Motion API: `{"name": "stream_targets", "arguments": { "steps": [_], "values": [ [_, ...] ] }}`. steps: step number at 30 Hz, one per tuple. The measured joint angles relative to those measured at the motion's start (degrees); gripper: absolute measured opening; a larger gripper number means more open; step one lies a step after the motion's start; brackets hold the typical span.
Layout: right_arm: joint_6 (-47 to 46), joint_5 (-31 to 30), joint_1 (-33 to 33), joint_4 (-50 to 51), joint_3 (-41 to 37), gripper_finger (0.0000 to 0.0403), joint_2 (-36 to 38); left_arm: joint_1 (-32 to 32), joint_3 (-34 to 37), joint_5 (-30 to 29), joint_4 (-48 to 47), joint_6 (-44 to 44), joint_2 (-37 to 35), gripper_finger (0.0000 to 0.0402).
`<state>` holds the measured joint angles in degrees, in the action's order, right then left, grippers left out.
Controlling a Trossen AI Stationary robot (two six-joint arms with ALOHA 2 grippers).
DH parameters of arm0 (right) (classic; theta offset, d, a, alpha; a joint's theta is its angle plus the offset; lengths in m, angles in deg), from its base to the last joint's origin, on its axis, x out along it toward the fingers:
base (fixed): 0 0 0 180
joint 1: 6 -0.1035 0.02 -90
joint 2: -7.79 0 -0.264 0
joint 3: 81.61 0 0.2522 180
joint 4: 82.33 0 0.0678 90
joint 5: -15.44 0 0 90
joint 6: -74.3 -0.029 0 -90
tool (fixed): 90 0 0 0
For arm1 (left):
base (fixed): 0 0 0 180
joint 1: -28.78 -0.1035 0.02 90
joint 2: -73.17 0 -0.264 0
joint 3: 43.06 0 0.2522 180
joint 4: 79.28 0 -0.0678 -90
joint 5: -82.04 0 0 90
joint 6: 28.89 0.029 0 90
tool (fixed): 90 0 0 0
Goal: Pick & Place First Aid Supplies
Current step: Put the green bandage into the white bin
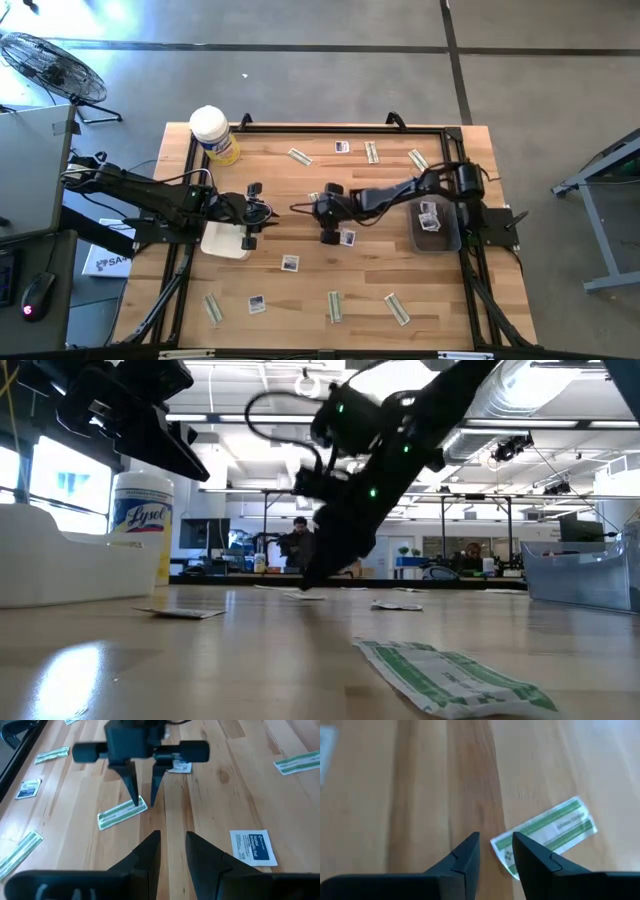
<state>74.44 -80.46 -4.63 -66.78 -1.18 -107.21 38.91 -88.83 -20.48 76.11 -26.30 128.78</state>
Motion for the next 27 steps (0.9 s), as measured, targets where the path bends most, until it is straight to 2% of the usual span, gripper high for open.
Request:
{"name": "stream_targets", "arguments": {
  "steps": [4, 12, 23, 27],
  "values": [
    [1.9, 4.3, 1.4, -1.3, 0.0, 0.0107, -1.4, 0.0, 0.0, 0.0, 0.0, 0.0, 0.0, 0.0088],
    [3.4, 5.7, 3.2, -2.5, 0.2, 0.0080, -4.0, 0.0, 0.0, 0.0, 0.3, 0.2, 0.0, 0.0088],
    [-0.4, 6.2, 4.0, -8.9, 0.1, 0.0007, -5.6, 0.0, 0.0, 0.0, 0.5, 0.2, 0.0, 0.0088],
    [-2.4, 6.4, 3.7, -11.9, 0.0, 0.0005, -5.8, 0.0, 0.0, 0.0, 0.5, 0.2, 0.0, 0.0088]
  ]
}}
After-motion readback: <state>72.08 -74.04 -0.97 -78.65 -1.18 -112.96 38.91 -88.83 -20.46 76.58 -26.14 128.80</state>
